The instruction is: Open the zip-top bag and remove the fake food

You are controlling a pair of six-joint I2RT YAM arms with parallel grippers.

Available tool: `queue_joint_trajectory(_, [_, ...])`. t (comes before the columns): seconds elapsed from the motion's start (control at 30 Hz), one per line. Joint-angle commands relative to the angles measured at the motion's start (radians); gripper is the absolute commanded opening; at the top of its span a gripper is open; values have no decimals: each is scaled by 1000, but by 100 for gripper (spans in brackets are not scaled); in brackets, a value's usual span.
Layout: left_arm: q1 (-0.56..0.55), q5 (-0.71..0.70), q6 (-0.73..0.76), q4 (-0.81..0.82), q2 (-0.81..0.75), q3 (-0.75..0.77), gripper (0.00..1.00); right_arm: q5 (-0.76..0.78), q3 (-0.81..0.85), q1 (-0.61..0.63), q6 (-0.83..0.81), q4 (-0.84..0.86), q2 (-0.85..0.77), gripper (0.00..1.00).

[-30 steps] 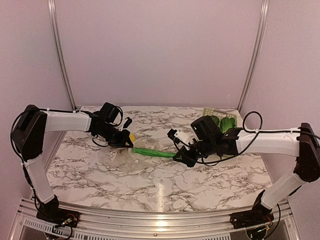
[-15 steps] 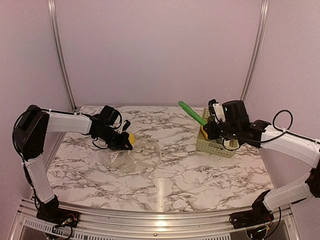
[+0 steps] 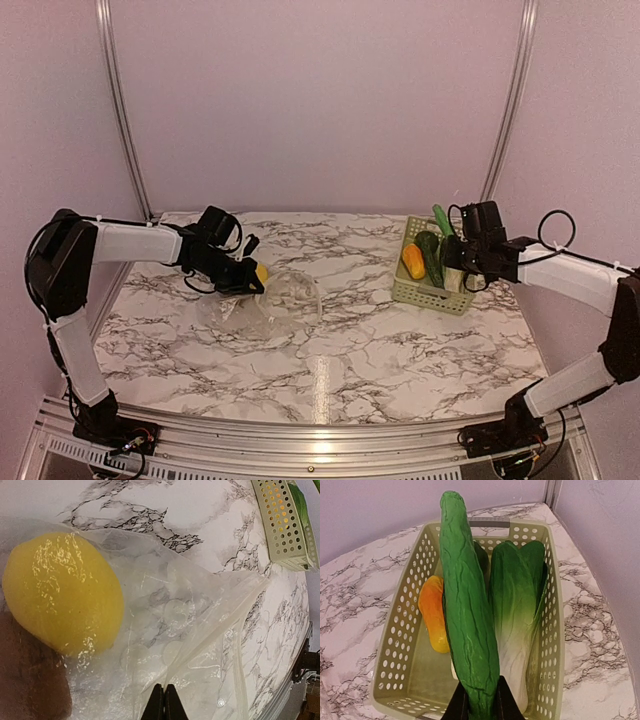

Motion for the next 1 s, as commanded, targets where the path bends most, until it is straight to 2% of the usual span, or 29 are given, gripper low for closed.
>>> queue_joint_trajectory(0.0, [12, -8, 7, -22, 25, 30, 0, -76, -40, -54, 2, 29, 1, 0])
queue_joint_trajectory(0.33, [11, -8, 15, -34, 35, 37, 0, -154, -84, -118, -57, 61, 94, 0])
queue_joint_trajectory(0.37, [12, -8, 17, -36, 35, 38, 0, -165, -76, -121, -64, 61, 103, 4])
queue_joint_trajectory(0.53, [12, -3, 20, -34, 31, 38, 0, -230, -45, -120, -79, 58, 104, 63])
queue_joint_trajectory(0.6, [12, 2, 22, -33, 28, 38, 0, -258, -27, -120, -88, 56, 97, 76])
queue_joint_trajectory(0.73, [12, 19, 27, -37, 22, 42, 0, -311, 28, -120, -121, 47, 88, 86])
queue_joint_trajectory(0.97, [7, 48, 24, -39, -1, 60, 0, -469, 75, -78, -158, 136, 52, 84])
